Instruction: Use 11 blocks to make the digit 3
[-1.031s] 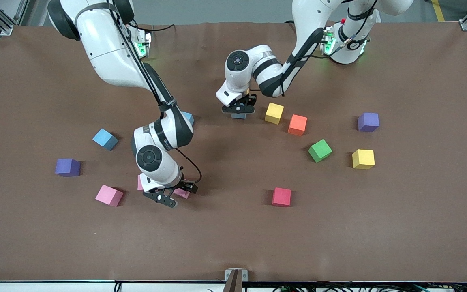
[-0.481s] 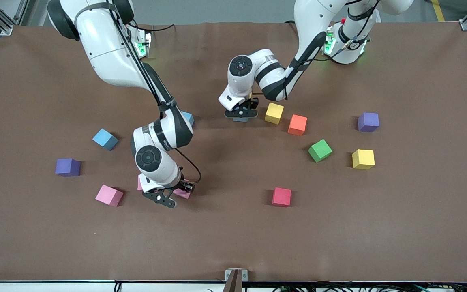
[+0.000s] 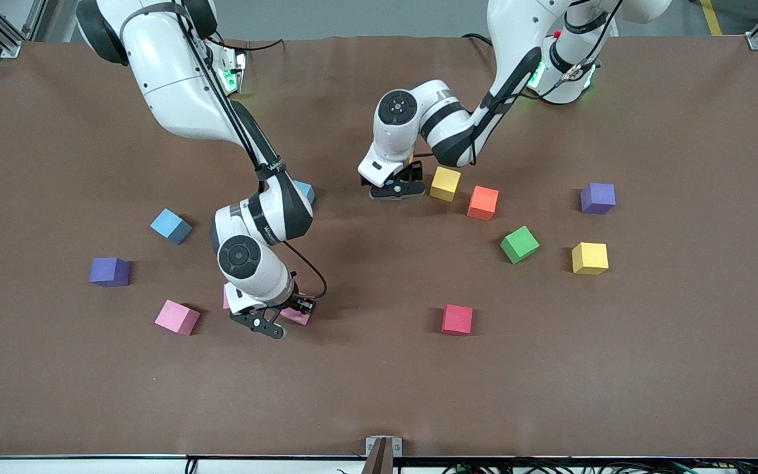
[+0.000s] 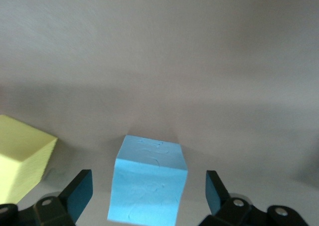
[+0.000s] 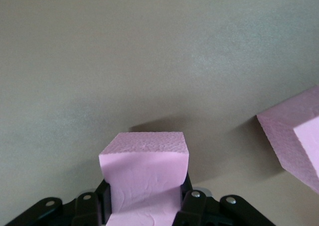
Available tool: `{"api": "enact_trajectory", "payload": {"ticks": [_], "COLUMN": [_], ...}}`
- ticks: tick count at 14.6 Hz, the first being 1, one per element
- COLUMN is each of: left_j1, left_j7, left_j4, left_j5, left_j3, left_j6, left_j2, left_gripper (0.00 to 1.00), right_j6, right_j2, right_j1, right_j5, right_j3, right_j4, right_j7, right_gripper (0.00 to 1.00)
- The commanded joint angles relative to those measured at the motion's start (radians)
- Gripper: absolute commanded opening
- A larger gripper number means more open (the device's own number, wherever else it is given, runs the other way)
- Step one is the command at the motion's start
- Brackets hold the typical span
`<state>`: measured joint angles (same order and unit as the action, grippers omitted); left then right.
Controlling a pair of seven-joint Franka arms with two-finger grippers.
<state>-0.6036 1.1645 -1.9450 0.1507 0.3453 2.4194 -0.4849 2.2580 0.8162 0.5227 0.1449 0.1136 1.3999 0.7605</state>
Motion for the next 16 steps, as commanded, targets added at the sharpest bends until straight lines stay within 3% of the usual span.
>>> {"api": "enact_trajectory", "payload": {"ticks": [1,3,6,8,11,16], "left_j1": [0.073,0.093,0.174,0.203,0.277,0.269], "left_j7": [0.046,0.052,0.171,0.286,0.412,0.726], "left_j4": [-0.017,-0.017,-0.025,-0.054,-0.119,-0.235], "left_j5": [-0.022,-0.101,-0.111,-0.109,-0.109,-0.108], "left_j3": [0.017,0.012,0.014,0.012,0.015,0.017], "left_j6": [-0.054,-0.094,-0.201,-0.206,-0.206,-0.195], "left_j2": [0.103,0.138,0.153,0.16,0.196,0.229], "left_gripper": [1.0,1.0,1.0,1.0,1.0,1.0], "right_j6": [-0.052,-0.066,-0.119,-0.153,-0.243,-0.377], "right_j2": [-0.035,-0.063,-0.12,-0.124,-0.135,-0.209], "right_j1": [0.0,-0.001,-0.01,-0.024,-0.013,0.052], "right_j5": [0.015,0.015,0.012,0.004,0.017,0.019], "right_j3": [0.003,0.005,0.006,0.005,0.024,0.021], "right_j4": [0.011,0.013,0.027,0.016,0.014,0.031], "right_j7": [0.055,0.101,0.146,0.155,0.195,0.472], "right_gripper": [0.0,0.03,0.07,0.01,0.0,0.0]}}
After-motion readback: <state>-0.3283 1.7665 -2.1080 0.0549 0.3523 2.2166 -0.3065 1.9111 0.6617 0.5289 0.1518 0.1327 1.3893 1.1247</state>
